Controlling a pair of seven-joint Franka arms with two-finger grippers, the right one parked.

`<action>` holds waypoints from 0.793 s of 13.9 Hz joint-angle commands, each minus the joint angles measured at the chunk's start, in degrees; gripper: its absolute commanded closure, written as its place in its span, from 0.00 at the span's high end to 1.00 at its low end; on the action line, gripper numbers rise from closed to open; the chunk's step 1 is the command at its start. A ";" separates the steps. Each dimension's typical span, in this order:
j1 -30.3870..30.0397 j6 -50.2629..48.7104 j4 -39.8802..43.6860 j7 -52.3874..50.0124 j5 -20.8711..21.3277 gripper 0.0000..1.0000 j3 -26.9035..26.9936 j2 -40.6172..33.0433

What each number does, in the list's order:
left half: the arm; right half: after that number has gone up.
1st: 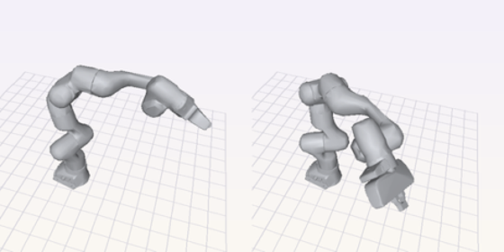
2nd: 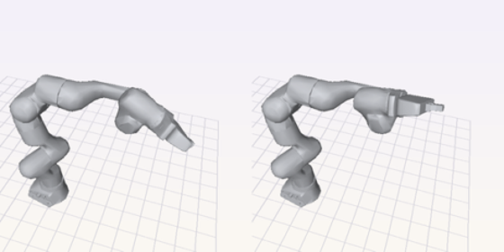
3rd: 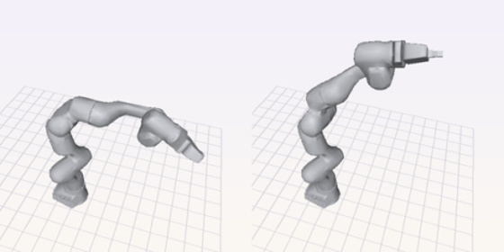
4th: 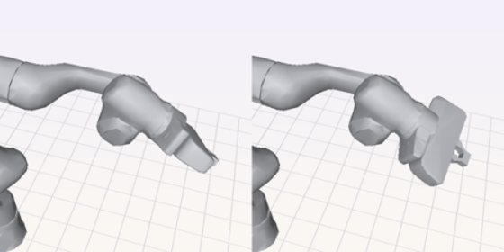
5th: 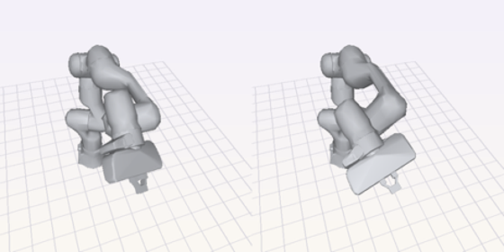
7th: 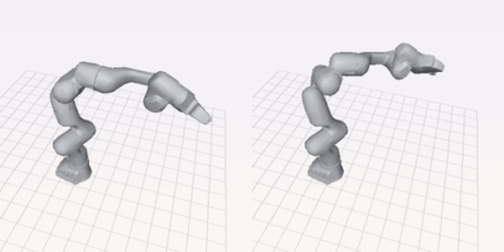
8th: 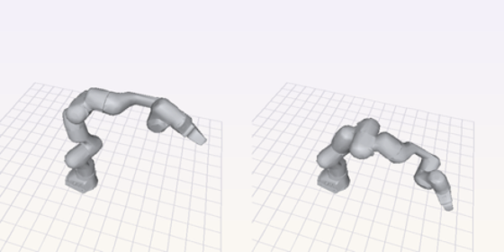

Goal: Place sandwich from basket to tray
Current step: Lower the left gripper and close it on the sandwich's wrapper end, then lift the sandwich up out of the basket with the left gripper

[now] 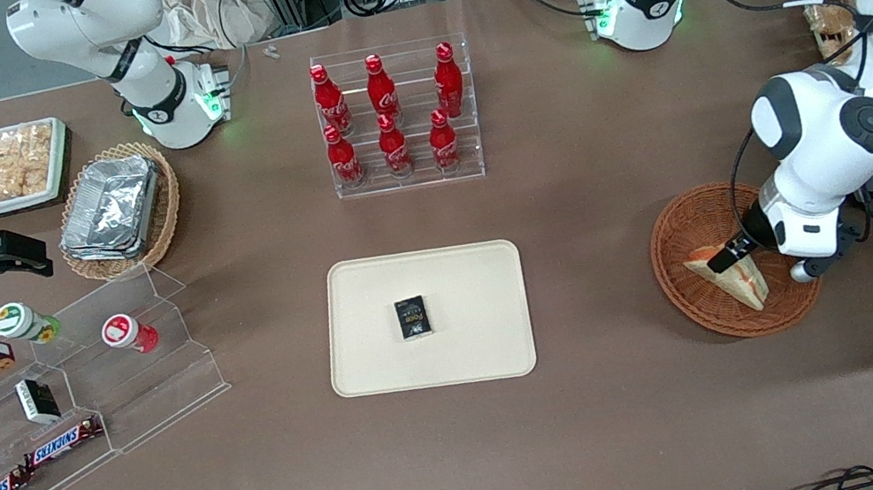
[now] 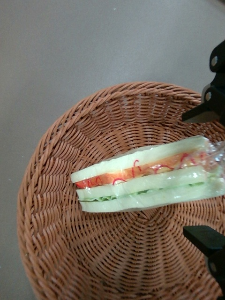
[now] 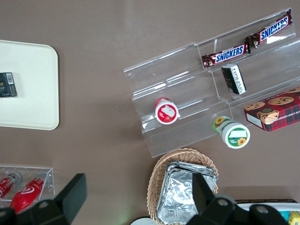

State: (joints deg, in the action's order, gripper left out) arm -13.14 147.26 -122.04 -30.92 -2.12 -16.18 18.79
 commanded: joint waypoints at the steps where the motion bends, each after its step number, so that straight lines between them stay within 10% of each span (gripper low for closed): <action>1: 0.13 1.46 -0.48 -1.07 -0.17 0.84 -0.16 0.54; 7: 0.04 -3.35 -0.31 -0.28 0.01 0.10 -0.34 -2.26; 11: 0.57 -20.47 3.89 -0.37 0.10 0.00 -2.88 -9.02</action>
State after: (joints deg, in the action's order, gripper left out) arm -13.02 134.77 -119.77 -30.95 -2.11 -17.68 14.78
